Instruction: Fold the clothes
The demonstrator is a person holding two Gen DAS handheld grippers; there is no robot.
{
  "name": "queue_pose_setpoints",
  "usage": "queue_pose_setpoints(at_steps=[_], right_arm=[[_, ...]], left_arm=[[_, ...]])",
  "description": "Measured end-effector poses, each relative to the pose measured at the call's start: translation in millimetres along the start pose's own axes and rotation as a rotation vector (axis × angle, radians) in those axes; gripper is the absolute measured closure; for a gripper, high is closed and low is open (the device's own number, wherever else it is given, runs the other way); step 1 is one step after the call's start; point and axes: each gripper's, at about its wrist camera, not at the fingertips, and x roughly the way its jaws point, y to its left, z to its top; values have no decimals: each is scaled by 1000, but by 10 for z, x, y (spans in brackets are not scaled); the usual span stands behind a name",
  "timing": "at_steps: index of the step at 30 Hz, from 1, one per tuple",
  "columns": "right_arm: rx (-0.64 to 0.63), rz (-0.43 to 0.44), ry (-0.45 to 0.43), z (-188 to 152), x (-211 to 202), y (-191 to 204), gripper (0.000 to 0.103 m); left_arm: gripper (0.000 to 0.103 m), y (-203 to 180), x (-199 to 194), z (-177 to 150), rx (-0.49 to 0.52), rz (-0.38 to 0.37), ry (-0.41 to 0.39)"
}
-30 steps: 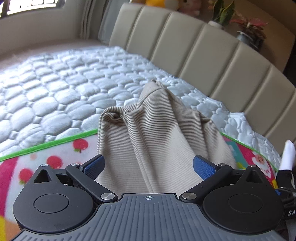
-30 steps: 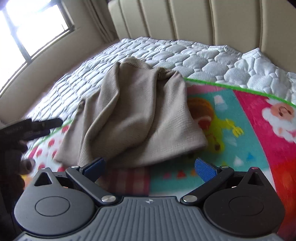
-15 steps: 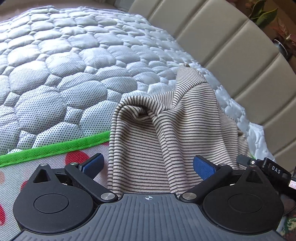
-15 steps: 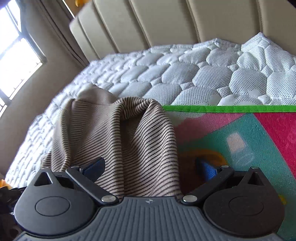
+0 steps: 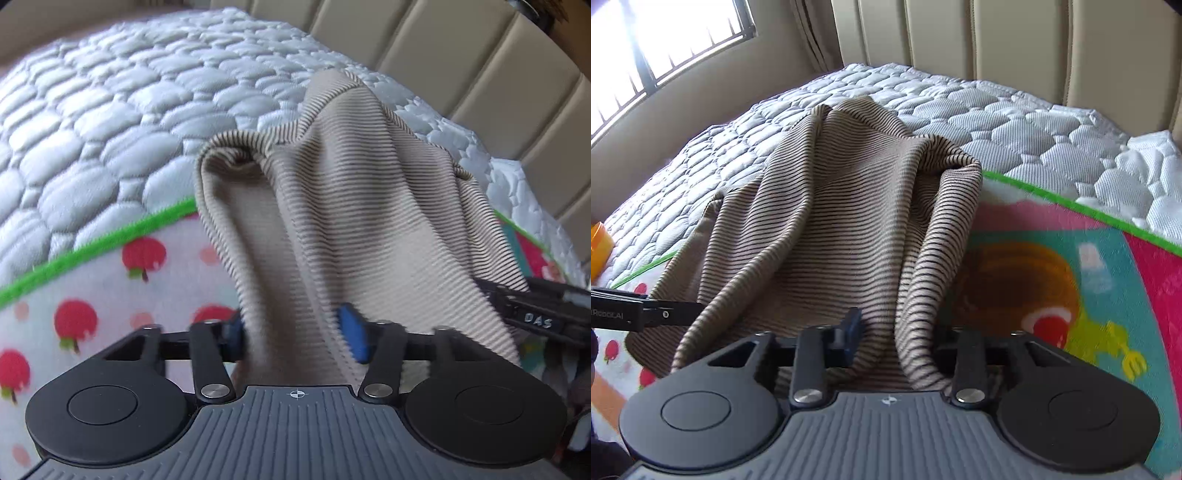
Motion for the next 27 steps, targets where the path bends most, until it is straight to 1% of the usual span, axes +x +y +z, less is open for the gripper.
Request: queue_pose_setpoints(at_steps=[1, 3, 6, 9, 11, 12, 14, 15, 16, 17, 18, 19, 21, 22, 23, 24, 25, 27], right_arm=[[-1, 3, 10, -33, -37, 21, 77], [2, 13, 34, -108, -119, 51, 81], [-14, 27, 78, -330, -317, 89, 81], [-44, 40, 125, -618, -561, 134, 81], [-78, 43, 143, -793, -714, 175, 81], [-86, 36, 140, -853, -766, 188, 80], [-102, 23, 133, -971, -866, 213, 77], [-103, 15, 118, -994, -865, 213, 75], [-105, 7, 102, -1018, -864, 213, 75], [-107, -1, 86, -1041, -863, 213, 72], [-109, -9, 70, -1064, -862, 213, 70], [-110, -16, 54, -1085, -861, 214, 70], [-114, -27, 27, -1076, -848, 216, 69], [-116, -36, 17, -1043, -831, 213, 70], [-119, -45, 8, -1010, -814, 210, 70], [-121, -54, -2, -976, -796, 207, 70], [-125, -59, -4, -934, -759, 200, 70], [-140, -66, -5, -867, -666, 215, 70]], left_arm=[[69, -20, -30, -43, -7, 0, 19], [71, -77, -97, -151, -10, 10, 58], [71, -180, -218, -372, -7, 17, 131], [71, -218, -372, -698, 12, 8, 207], [71, -237, -490, -890, 42, 11, 224], [70, -243, -555, -953, 58, 14, 219], [66, -233, -755, -994, 82, 3, 162], [61, -196, -872, -973, 66, -26, 120], [51, -148, -994, -942, 40, -62, 76], [47, -95, -1096, -896, 5, -104, 37], [38, -38, -1186, -841, -34, -151, -1], [32, -13, -1236, -783, -70, -188, -31], [32, -12, -1278, -672, -124, -242, -80], [28, -21, -1291, -628, -132, -260, -100], [24, -36, -1288, -592, -131, -268, -112], [16, -72, -1250, -557, -123, -265, -112], [14, -112, -1148, -525, -118, -253, -99], [14, -185, -883, -466, -115, -221, -65]])
